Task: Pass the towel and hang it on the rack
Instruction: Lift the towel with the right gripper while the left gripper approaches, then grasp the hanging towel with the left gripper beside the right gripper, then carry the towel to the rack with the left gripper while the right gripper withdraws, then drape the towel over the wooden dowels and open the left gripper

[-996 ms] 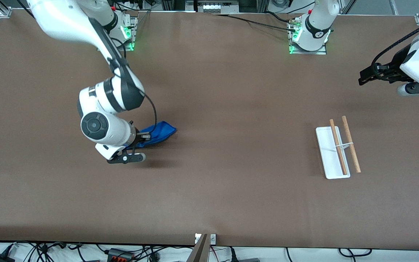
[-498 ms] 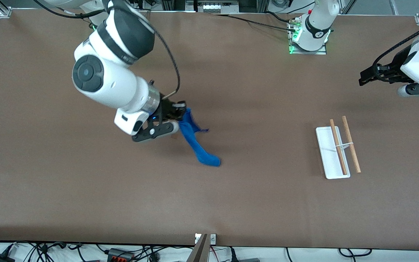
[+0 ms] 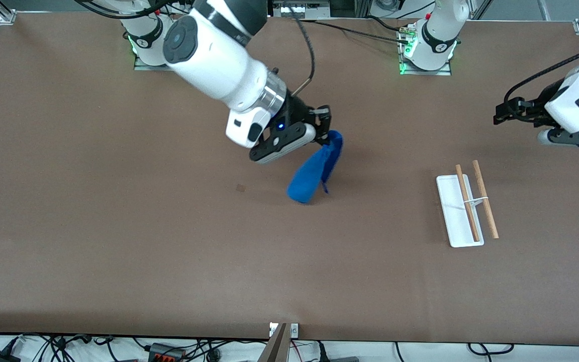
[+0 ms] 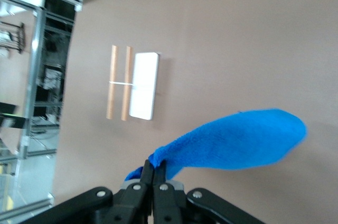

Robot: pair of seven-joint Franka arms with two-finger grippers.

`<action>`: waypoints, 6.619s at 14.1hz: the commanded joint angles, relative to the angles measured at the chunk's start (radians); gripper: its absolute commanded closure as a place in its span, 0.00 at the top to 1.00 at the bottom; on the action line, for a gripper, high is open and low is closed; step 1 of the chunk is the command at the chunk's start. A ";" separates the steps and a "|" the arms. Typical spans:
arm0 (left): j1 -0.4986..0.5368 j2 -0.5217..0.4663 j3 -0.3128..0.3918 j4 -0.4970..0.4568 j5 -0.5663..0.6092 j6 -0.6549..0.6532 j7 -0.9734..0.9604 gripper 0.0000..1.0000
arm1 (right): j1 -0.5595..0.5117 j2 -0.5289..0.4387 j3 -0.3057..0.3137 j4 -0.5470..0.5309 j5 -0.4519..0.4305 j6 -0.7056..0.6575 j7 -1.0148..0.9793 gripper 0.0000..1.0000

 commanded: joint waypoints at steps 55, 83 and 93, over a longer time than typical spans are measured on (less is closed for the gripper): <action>0.051 0.331 -0.350 -0.399 -1.146 0.674 1.749 0.01 | 0.126 0.064 -0.002 0.015 -0.047 0.208 0.139 0.00; 0.475 0.257 -0.313 -0.164 -0.265 0.493 1.212 0.01 | -0.413 -0.253 -0.345 -0.142 -0.353 -0.600 -0.331 1.00; 0.575 0.457 -0.310 -0.092 -0.198 0.596 1.381 0.01 | -0.413 -0.428 -0.523 -0.300 -0.231 -0.600 -0.510 1.00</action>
